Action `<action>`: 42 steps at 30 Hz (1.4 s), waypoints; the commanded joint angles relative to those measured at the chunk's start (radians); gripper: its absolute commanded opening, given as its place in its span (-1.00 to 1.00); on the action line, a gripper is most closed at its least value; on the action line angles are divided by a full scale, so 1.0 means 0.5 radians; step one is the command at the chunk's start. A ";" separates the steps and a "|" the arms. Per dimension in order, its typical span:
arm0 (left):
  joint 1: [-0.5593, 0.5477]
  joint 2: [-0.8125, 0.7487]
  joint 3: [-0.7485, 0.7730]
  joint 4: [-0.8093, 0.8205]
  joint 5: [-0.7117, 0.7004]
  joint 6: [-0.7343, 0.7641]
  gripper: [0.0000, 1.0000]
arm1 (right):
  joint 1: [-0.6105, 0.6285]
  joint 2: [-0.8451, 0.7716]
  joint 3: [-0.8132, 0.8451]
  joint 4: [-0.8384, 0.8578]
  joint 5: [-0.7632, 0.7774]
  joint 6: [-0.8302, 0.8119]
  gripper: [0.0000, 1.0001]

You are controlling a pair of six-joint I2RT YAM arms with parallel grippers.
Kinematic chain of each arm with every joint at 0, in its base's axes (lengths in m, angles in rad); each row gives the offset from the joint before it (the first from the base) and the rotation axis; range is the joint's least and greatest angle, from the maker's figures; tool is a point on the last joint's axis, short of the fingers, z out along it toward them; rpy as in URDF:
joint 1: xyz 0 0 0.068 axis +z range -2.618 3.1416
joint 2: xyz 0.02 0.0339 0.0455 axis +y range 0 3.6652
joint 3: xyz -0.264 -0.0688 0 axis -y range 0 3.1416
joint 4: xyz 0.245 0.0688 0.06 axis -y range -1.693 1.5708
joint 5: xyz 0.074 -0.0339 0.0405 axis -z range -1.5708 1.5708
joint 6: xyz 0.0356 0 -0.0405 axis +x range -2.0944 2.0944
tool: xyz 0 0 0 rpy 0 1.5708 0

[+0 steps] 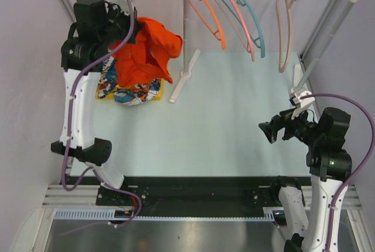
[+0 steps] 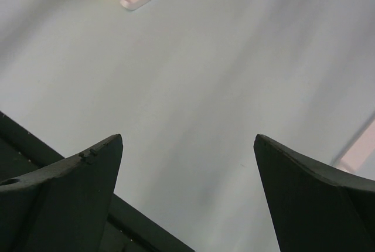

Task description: Place the shorts on the hanger

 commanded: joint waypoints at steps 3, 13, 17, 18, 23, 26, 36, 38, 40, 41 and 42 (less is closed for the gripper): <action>-0.272 -0.243 0.043 0.222 0.212 -0.157 -0.99 | -0.005 -0.032 0.134 -0.141 -0.284 -0.171 0.99; -0.886 -0.315 -0.438 0.164 -0.046 0.018 -1.00 | -0.005 -0.060 0.195 -0.261 -0.364 -0.309 1.00; -0.889 -0.183 -0.466 -0.056 0.321 0.152 -0.99 | -0.005 -0.072 0.214 -0.325 -0.348 -0.407 0.99; -0.889 -0.158 -0.475 -0.151 0.410 0.208 -0.98 | -0.008 -0.075 0.220 -0.341 -0.348 -0.428 0.99; -0.883 -0.008 -0.745 -0.186 0.451 0.306 -0.87 | -0.005 -0.063 0.223 -0.479 -0.330 -0.637 1.00; -0.834 0.093 -0.892 -0.170 0.441 0.309 -0.76 | -0.005 -0.035 0.208 -0.574 -0.296 -0.805 0.99; -0.601 0.701 -0.617 -0.231 0.690 0.273 -0.32 | 0.026 0.007 -0.080 -0.743 -0.223 -1.397 1.00; -0.548 0.744 -0.613 -0.235 0.742 0.266 -0.10 | 0.062 0.041 -0.108 -0.777 -0.195 -1.523 0.99; -0.481 0.726 -0.644 -0.262 0.846 0.312 0.07 | 0.173 0.106 -0.160 -0.758 -0.122 -1.560 0.99; -0.453 0.656 -0.675 -0.262 0.907 0.337 0.27 | 0.228 0.130 -0.176 -0.737 -0.082 -1.539 0.99; -0.398 0.591 -0.784 -0.244 1.002 0.358 0.52 | 0.386 0.185 -0.197 -0.664 -0.036 -1.503 1.00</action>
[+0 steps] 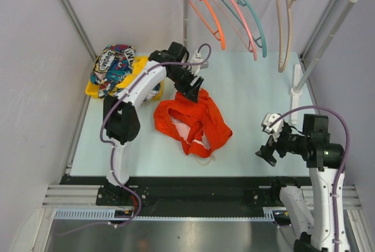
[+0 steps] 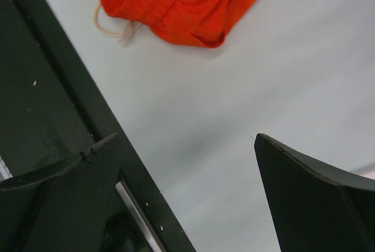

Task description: Place the shorts on the hanger

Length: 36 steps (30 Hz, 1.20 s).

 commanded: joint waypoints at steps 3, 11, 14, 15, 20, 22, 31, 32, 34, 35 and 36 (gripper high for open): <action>0.273 -0.529 -0.316 0.145 0.493 0.101 0.89 | 0.614 0.200 -0.149 0.292 0.411 0.125 0.99; 0.479 -1.330 -1.031 0.396 0.408 0.408 0.93 | 1.688 0.338 -0.385 0.949 1.118 0.362 1.00; 0.525 -1.686 -1.446 0.629 0.475 0.497 0.94 | 1.915 0.400 -0.450 1.238 1.216 0.322 0.96; 0.525 -1.833 -1.617 0.697 0.469 0.500 0.95 | 1.962 0.418 -0.511 1.387 1.246 0.304 0.93; 0.525 -2.092 -1.922 1.013 0.432 0.399 0.99 | 2.217 0.513 -0.793 1.900 1.415 0.041 0.89; 0.525 -2.125 -1.974 1.004 0.435 0.423 0.99 | 2.266 0.581 -0.894 2.121 1.455 -0.043 0.86; 0.507 -1.988 -1.974 0.744 0.249 1.156 0.99 | 2.055 0.890 -1.015 2.570 1.400 -0.212 0.86; 0.491 -1.975 -1.999 0.765 0.209 1.284 0.99 | 2.021 0.918 -0.960 2.573 1.379 -0.190 0.84; 0.470 -1.911 -2.008 0.811 0.105 1.466 0.99 | 1.960 0.992 -0.908 2.561 1.324 -0.157 0.74; 0.446 -1.877 -2.002 0.823 0.067 1.518 0.99 | 1.944 1.007 -0.874 2.554 1.311 -0.153 0.67; 0.433 -1.816 -1.993 0.835 0.037 1.564 0.99 | 1.941 1.023 -0.861 2.545 1.290 -0.175 0.40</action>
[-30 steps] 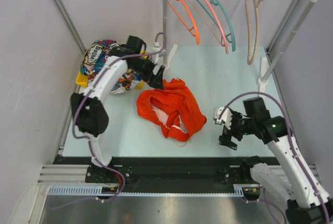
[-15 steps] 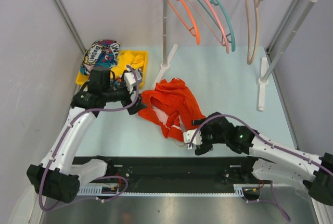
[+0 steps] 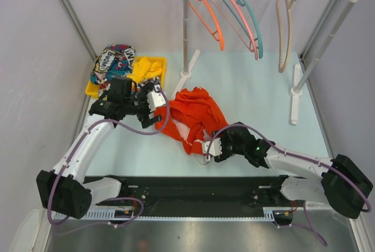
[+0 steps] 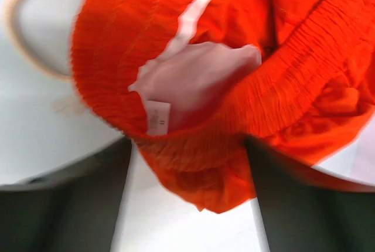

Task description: Place the shorts on the hanger

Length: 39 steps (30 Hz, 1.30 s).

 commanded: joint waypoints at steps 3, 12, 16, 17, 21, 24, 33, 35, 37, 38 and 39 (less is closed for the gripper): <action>-0.102 0.254 0.051 0.083 -0.226 0.613 0.99 | -0.064 0.066 0.196 0.111 -0.125 -0.023 -0.22; -0.301 0.571 0.159 0.141 -0.339 0.831 0.99 | -0.098 -0.176 0.272 -0.208 -0.125 0.072 -1.00; -0.381 0.675 0.144 0.160 -0.400 0.902 0.89 | -0.113 -0.296 0.266 -0.291 -0.116 0.078 -1.00; -0.390 0.700 0.171 0.138 -0.407 0.911 0.81 | -0.116 -0.311 0.272 -0.315 -0.085 0.099 -1.00; -0.384 0.657 0.272 -0.046 -0.391 0.792 -0.32 | -0.241 -0.406 0.373 -0.435 -0.045 0.210 -1.00; -0.335 0.498 0.346 -0.147 -0.300 0.645 -0.86 | -0.361 -0.474 0.517 -0.548 -0.042 0.332 -1.00; -0.142 0.074 0.876 -0.331 0.197 0.145 -0.99 | -0.745 -0.526 1.363 -0.803 -0.165 0.695 -1.00; -0.142 0.019 1.005 -0.277 0.201 0.053 -1.00 | -0.748 -0.502 1.514 -0.873 -0.177 0.744 -1.00; -0.142 0.037 1.192 -0.307 0.189 -0.055 -0.99 | -0.748 -0.483 1.701 -0.962 -0.189 0.747 -1.00; -0.142 0.055 1.263 -0.407 0.207 -0.061 -1.00 | -0.751 -0.471 1.751 -0.987 -0.183 0.753 -1.00; -0.139 0.071 1.321 -0.457 0.225 -0.077 -0.99 | -0.751 -0.465 1.800 -1.018 -0.177 0.750 -1.00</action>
